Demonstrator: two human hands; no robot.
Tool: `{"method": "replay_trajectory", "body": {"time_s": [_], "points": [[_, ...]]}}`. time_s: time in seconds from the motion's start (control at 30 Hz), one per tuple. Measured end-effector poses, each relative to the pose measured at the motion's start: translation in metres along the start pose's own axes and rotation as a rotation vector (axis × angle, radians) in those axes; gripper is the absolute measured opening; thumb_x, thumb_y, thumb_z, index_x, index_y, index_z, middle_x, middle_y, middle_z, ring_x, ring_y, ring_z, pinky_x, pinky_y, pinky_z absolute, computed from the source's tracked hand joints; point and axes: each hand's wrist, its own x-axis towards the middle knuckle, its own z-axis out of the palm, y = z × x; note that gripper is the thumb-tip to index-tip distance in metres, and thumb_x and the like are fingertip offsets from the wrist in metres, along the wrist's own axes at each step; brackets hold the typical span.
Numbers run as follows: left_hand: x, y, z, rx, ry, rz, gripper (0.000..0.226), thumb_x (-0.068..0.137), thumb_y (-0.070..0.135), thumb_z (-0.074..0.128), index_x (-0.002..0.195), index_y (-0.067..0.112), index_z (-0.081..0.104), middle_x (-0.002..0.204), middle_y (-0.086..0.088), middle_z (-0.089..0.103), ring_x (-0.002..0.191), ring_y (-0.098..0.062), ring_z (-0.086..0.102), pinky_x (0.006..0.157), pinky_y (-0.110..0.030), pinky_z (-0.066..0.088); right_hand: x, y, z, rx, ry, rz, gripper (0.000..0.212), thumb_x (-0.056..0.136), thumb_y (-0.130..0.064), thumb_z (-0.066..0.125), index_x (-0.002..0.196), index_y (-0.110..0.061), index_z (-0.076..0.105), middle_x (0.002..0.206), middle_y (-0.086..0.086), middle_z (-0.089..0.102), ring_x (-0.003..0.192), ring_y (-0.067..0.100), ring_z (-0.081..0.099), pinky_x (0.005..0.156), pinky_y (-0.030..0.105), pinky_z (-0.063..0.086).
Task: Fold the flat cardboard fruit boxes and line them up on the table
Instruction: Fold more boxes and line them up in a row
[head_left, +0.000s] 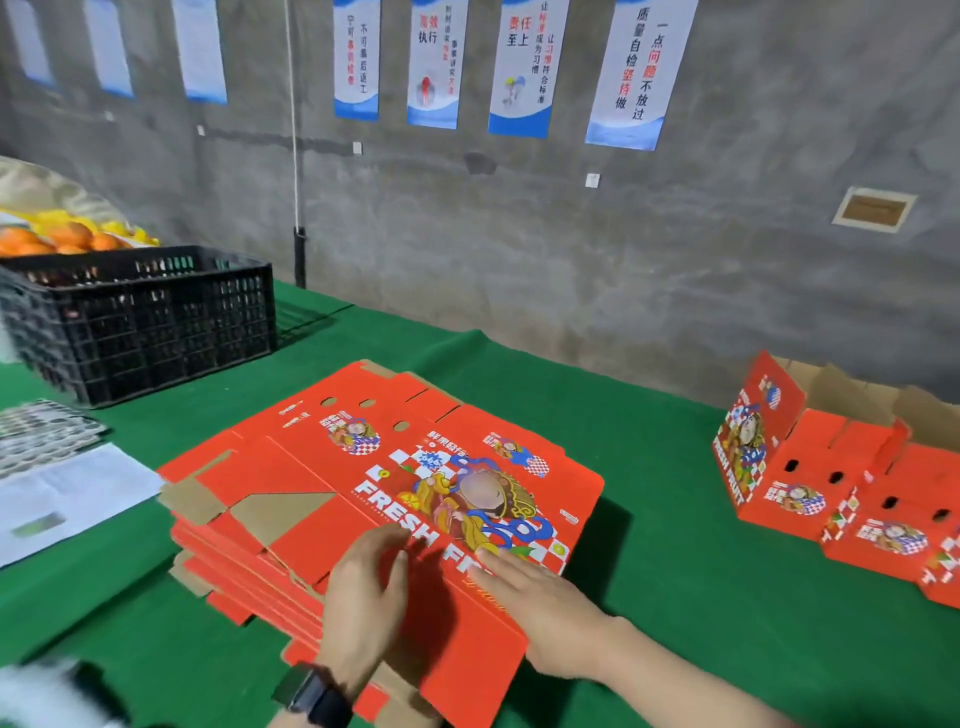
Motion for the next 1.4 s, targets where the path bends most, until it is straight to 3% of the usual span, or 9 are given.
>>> {"method": "replay_trajectory", "body": {"time_s": [0.37,0.53,0.67,0.8,0.9,1.03,1.17,1.27,1.4], "points": [[0.017,-0.013,-0.004,-0.134,0.137,0.01,0.018,0.089,0.007,0.06,0.097,0.018,0.071,0.091,0.004,0.068,0.086,-0.016,0.06,0.075,-0.031,0.042,-0.06,0.018,-0.026,0.101,0.011,0.086,0.086,0.084,0.01,0.04,0.154,-0.032,0.011,0.161,-0.007,0.0,0.148,0.009,-0.001,0.12,0.025,0.001],[0.008,-0.01,0.002,-0.12,0.143,-0.028,0.017,0.087,0.001,0.061,0.093,0.012,0.072,0.087,-0.005,0.07,0.08,-0.023,0.061,0.069,-0.031,0.039,-0.055,0.01,-0.022,0.072,0.396,0.119,0.071,0.086,0.013,0.047,0.148,-0.019,0.033,0.156,0.004,0.027,0.146,0.021,0.022,0.12,0.031,0.008],[0.006,0.006,-0.006,-0.119,0.163,0.078,0.017,0.088,-0.002,0.059,0.099,0.006,0.07,0.105,-0.011,0.069,0.106,-0.033,0.061,0.087,-0.04,0.044,-0.054,0.008,-0.043,0.062,0.729,0.065,0.061,0.063,0.024,0.068,0.118,-0.003,0.067,0.121,0.017,0.065,0.112,0.039,0.061,0.096,0.059,0.043],[0.018,0.032,-0.018,-0.079,0.225,0.237,0.037,0.091,0.014,0.053,0.124,-0.003,0.056,0.139,-0.02,0.047,0.134,-0.036,0.037,0.112,-0.042,0.024,-0.065,0.02,-0.083,0.188,0.975,0.073,0.041,0.067,0.018,0.072,0.104,0.0,0.073,0.104,0.015,0.072,0.097,0.03,0.07,0.089,0.044,0.054],[0.032,0.054,-0.022,-0.162,0.26,0.26,0.049,0.092,0.014,0.054,0.136,-0.004,0.042,0.148,-0.02,0.033,0.141,-0.033,0.027,0.114,-0.031,0.015,-0.089,0.033,-0.112,0.379,1.016,0.318,0.04,0.08,0.017,0.058,0.107,-0.008,0.073,0.098,0.009,0.073,0.085,0.015,0.065,0.082,0.024,0.051],[0.047,0.091,-0.005,-0.329,0.044,0.239,0.054,0.09,0.007,0.06,0.14,0.007,0.039,0.147,-0.01,0.037,0.136,-0.025,0.037,0.113,-0.043,0.03,-0.137,0.05,-0.145,0.657,1.204,0.425,0.029,0.084,0.003,0.067,0.096,-0.024,0.071,0.08,-0.022,0.07,0.066,-0.01,0.063,0.063,0.004,0.045],[0.044,0.155,0.02,-0.635,-0.27,0.157,0.057,0.09,0.018,0.062,0.141,0.019,0.038,0.141,0.002,0.044,0.126,-0.012,0.045,0.107,-0.037,0.038,-0.191,0.068,-0.154,0.716,1.293,0.555,0.026,0.083,-0.008,0.072,0.074,-0.032,0.066,0.073,0.004,0.074,0.071,0.026,0.069,0.065,0.04,0.056],[0.029,0.201,0.041,-0.762,-0.464,0.132,0.061,0.087,0.027,0.063,0.142,0.019,0.038,0.138,0.006,0.047,0.124,-0.008,0.047,0.105,-0.03,0.039,-0.221,0.069,-0.145,0.792,1.327,0.573,0.02,0.084,-0.011,0.072,0.072,-0.027,0.067,0.067,-0.017,0.071,0.063,0.004,0.068,0.067,0.031,0.05],[0.0,0.246,0.067,-0.832,-0.593,0.191,0.059,0.087,0.023,0.065,0.14,0.022,0.039,0.133,0.011,0.05,0.114,0.004,0.052,0.087,-0.012,0.047,-0.248,0.058,-0.13,0.831,1.43,0.6,0.024,0.084,-0.007,0.07,0.08,-0.03,0.069,0.079,-0.018,0.073,0.077,0.004,0.069,0.08,0.038,0.052]]}}
